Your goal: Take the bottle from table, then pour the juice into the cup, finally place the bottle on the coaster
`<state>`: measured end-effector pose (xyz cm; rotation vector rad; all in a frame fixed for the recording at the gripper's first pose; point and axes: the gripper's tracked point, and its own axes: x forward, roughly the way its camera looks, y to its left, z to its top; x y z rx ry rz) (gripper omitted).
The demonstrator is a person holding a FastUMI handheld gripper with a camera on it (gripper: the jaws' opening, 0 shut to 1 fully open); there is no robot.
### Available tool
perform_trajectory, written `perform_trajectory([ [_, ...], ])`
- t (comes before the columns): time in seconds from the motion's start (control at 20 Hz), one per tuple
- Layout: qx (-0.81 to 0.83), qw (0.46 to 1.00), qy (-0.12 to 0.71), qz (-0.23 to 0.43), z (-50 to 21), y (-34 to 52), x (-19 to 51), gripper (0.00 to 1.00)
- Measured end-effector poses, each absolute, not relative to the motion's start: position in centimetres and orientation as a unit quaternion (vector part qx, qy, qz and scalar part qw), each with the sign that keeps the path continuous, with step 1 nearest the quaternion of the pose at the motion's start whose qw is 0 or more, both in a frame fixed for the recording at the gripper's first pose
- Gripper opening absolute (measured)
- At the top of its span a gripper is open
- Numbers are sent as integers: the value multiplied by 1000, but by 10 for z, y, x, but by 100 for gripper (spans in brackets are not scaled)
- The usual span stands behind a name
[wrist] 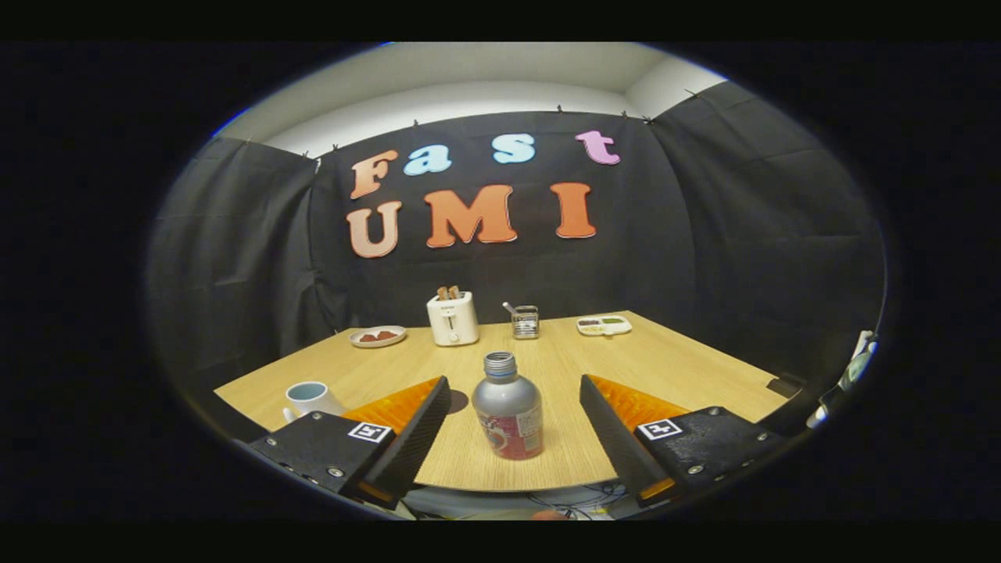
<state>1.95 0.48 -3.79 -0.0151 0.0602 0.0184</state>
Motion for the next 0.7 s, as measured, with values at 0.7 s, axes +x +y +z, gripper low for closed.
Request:
perform_trajectory([
  [0.7,-8,995,93,21,-123,5,64,99],
])
